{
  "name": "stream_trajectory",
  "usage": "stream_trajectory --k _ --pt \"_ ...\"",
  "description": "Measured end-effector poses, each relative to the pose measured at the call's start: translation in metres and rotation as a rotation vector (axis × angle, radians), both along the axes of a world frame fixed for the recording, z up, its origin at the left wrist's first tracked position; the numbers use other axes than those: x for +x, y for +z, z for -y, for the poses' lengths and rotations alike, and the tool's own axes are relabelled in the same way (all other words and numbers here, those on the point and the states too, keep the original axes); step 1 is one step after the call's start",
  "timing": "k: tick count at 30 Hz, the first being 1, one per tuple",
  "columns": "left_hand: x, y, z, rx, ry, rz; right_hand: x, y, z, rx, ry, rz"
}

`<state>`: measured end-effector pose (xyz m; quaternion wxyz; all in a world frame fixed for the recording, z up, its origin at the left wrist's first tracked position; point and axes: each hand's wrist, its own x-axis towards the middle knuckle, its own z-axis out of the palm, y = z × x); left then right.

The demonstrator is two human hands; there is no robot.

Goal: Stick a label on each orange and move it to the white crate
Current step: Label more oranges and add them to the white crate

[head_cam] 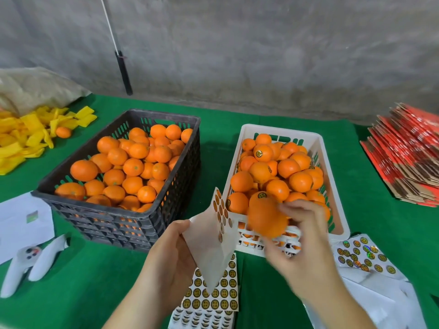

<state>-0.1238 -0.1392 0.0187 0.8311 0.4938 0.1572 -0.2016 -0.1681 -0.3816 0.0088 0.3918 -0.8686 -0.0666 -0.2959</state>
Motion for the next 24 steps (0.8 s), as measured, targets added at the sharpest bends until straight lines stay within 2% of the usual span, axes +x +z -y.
stream_trajectory --k 2,4,6,8,9,10,11,13,14,16,19,21,23,24 --pt "-0.001 -0.001 0.000 0.022 -0.026 0.042 0.010 -0.014 0.041 -0.114 -0.253 -0.025" --pt "-0.002 -0.001 0.002 0.040 -0.051 0.099 0.018 -0.031 0.076 -0.205 -0.411 -0.231" --pt "-0.003 -0.001 0.003 0.045 -0.060 0.133 0.020 -0.040 0.093 -0.240 -0.449 -0.477" --pt "0.000 -0.002 0.002 0.086 -0.104 0.195 0.016 -0.044 0.093 -0.269 -0.464 -0.570" --pt "0.002 -0.001 0.001 0.104 -0.135 0.233 0.017 -0.039 0.082 -0.210 -0.415 -0.526" --pt "0.005 0.001 0.000 0.108 -0.167 0.261 0.016 -0.030 0.064 -0.065 -0.332 -0.482" --pt "0.009 0.004 -0.002 0.110 -0.188 0.280 0.018 -0.020 0.043 0.185 -0.201 -0.495" --pt "0.020 0.010 -0.004 0.134 -0.213 0.328 0.020 -0.014 0.006 0.711 0.186 -0.670" --pt "0.027 0.010 -0.005 0.136 -0.218 0.354 0.020 -0.015 -0.010 0.809 0.346 -0.722" --pt "0.047 0.011 -0.008 0.173 -0.247 0.420 0.019 -0.016 -0.032 0.830 0.419 -0.699" --pt "0.095 0.009 -0.024 0.427 -0.270 0.628 0.027 -0.017 -0.044 1.008 0.310 -0.565" --pt "0.142 0.002 -0.042 0.769 -0.139 0.686 0.029 -0.017 -0.043 1.061 0.334 -0.547" --pt "0.187 -0.009 -0.065 1.154 -0.073 0.604 0.031 -0.014 -0.044 1.109 0.340 -0.570" --pt "0.205 -0.020 -0.076 1.318 -0.174 0.510 0.031 -0.014 -0.044 1.149 0.363 -0.584"
